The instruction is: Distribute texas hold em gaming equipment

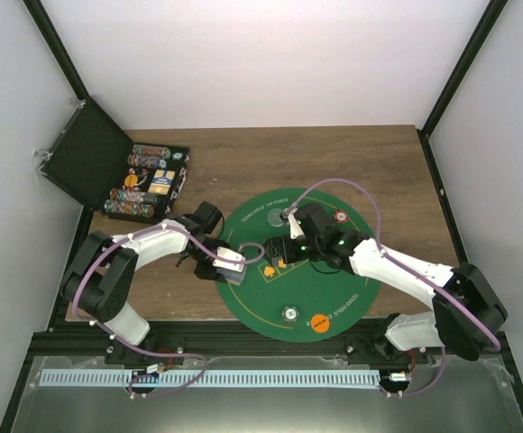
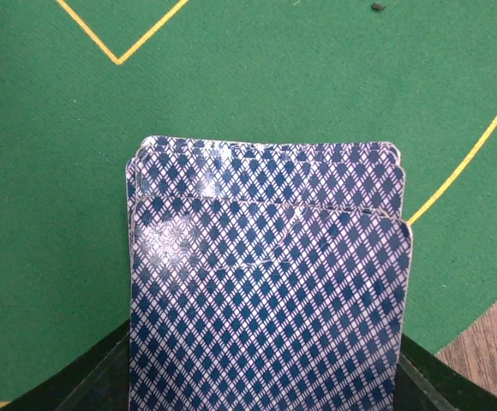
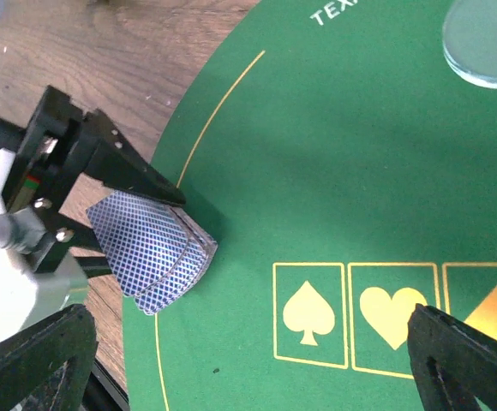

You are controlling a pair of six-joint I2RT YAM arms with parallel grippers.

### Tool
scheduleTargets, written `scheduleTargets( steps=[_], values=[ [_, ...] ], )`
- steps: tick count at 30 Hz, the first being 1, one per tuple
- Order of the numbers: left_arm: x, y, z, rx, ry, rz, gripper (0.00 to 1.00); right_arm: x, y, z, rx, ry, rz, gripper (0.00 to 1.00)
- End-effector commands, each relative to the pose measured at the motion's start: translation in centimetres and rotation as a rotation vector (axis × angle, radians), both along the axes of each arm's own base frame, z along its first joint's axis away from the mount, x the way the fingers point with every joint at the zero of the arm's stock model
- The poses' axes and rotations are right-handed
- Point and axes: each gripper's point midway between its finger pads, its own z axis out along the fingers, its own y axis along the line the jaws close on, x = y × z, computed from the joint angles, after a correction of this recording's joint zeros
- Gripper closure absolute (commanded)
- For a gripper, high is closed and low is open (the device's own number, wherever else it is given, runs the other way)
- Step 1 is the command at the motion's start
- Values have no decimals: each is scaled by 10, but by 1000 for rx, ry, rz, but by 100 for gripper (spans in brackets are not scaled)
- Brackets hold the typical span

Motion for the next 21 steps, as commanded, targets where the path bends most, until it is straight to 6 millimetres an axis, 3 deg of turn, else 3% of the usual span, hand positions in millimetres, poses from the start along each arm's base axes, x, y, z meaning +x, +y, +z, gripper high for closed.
scheduleTargets(
  steps=[1, 6, 12, 17, 21],
  values=[
    [-5, 1, 0, -13, -7, 25, 41, 5, -2, 6, 97, 64, -69, 0],
    [8, -3, 26, -50, -36, 131, 44, 7, 2, 6, 180, 150, -73, 0],
    [23, 2, 63, -57, -56, 222, 44, 15, 15, 23, 366, 205, -27, 0],
    [37, 5, 104, -47, -98, 251, 44, 30, 39, 28, 426, 211, 48, 0],
    [44, 3, 122, -53, -107, 270, 44, 42, 60, 39, 499, 212, 116, 3]
  ],
)
